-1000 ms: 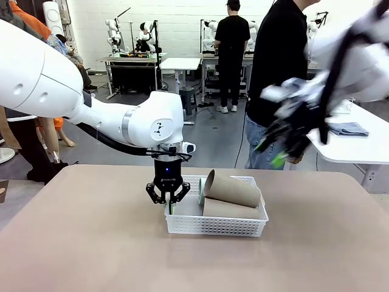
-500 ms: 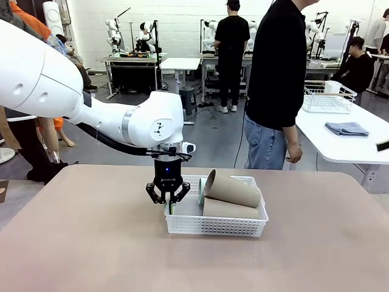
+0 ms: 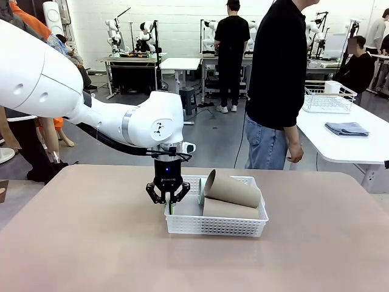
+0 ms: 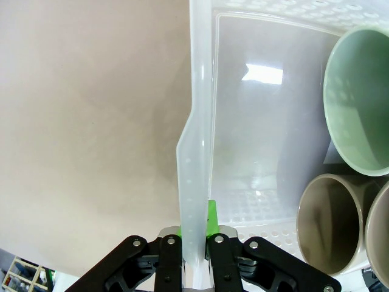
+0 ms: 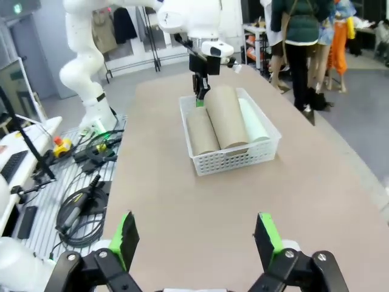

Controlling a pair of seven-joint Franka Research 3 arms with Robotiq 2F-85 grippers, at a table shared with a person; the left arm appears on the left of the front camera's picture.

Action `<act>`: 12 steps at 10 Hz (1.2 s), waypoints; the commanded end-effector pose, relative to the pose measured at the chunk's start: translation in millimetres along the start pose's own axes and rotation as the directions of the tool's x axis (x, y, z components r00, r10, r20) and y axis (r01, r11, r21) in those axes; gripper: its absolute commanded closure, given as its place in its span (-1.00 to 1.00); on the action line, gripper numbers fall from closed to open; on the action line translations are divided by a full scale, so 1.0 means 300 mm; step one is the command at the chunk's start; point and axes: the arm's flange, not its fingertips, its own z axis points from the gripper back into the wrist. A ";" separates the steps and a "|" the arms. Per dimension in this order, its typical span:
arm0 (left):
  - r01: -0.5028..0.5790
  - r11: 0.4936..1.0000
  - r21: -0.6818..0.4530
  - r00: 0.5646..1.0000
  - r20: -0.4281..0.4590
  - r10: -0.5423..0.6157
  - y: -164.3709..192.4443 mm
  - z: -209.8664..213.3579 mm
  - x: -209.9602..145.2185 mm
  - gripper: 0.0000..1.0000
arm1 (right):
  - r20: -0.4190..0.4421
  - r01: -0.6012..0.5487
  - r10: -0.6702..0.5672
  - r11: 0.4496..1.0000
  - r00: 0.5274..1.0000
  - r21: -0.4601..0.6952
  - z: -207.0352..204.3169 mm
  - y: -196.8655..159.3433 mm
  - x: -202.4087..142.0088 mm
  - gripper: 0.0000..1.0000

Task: Clean and organize the cups into the basket.
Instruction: Pick up the Reusable plastic cup from the right side of the table and stack it inside the Organizing basket in the center of the table, then move the Organizing basket back to the left side of the table.

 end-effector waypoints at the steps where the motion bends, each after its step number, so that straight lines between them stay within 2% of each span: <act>1: 0.014 1.000 0.004 1.000 -0.004 -0.014 0.011 0.003 -0.002 1.00 | -0.014 0.015 -0.015 1.000 1.000 0.010 -0.002 0.024 0.018 -1.00; 12: 0.014 1.000 0.004 1.000 -0.004 -0.014 0.011 0.003 -0.002 1.00 | -0.014 0.015 -0.015 1.000 1.000 0.010 -0.002 0.024 0.018 -1.00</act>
